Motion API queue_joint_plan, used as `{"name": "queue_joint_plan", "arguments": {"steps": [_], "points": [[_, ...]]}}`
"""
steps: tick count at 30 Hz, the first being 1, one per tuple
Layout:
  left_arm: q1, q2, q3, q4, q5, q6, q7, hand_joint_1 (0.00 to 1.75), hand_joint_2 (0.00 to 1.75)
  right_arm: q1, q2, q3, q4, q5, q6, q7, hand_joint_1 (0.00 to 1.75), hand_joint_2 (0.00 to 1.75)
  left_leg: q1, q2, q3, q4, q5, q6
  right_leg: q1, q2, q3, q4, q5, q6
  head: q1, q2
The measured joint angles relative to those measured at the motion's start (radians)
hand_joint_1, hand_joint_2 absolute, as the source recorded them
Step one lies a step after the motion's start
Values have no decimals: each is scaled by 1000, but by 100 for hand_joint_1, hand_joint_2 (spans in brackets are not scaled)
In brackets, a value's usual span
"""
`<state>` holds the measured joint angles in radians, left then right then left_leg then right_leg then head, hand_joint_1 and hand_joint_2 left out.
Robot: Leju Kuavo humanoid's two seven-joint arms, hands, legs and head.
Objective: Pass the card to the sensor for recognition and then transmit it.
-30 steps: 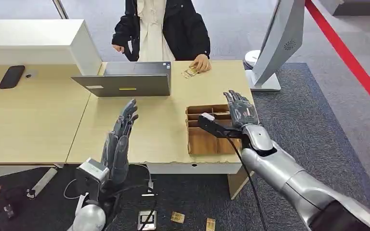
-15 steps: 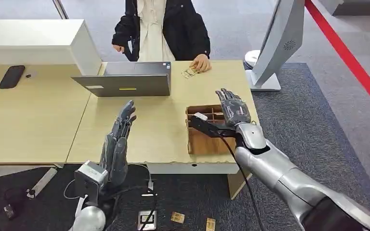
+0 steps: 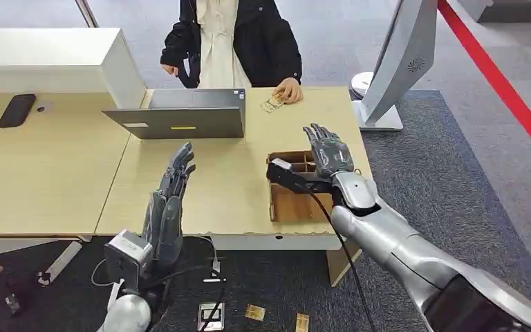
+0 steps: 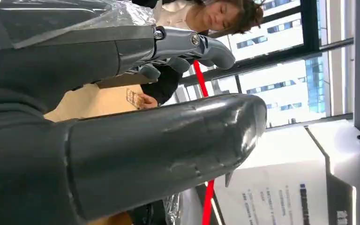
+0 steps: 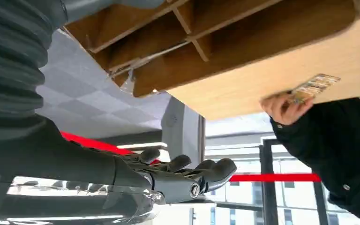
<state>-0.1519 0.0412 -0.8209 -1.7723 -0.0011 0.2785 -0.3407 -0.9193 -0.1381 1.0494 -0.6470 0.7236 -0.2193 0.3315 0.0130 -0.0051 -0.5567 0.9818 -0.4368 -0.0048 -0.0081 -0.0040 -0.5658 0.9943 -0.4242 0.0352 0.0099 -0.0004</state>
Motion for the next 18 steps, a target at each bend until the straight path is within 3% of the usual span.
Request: {"name": "queue_joint_plan", "arguments": {"steps": [6,18], "points": [[-6,0,0,2,10,-17,-5,0,0,0,-26,13,10,-11,19,37,0,175,0,0,0,0,0,0,0,0,0,0,0,0,0,0],[-8,0,0,10,21,-19,-13,0,0,2,-59,18,17,-21,16,48,0,175,0,0,0,0,0,0,0,0,0,0,0,0,0,0]]}}
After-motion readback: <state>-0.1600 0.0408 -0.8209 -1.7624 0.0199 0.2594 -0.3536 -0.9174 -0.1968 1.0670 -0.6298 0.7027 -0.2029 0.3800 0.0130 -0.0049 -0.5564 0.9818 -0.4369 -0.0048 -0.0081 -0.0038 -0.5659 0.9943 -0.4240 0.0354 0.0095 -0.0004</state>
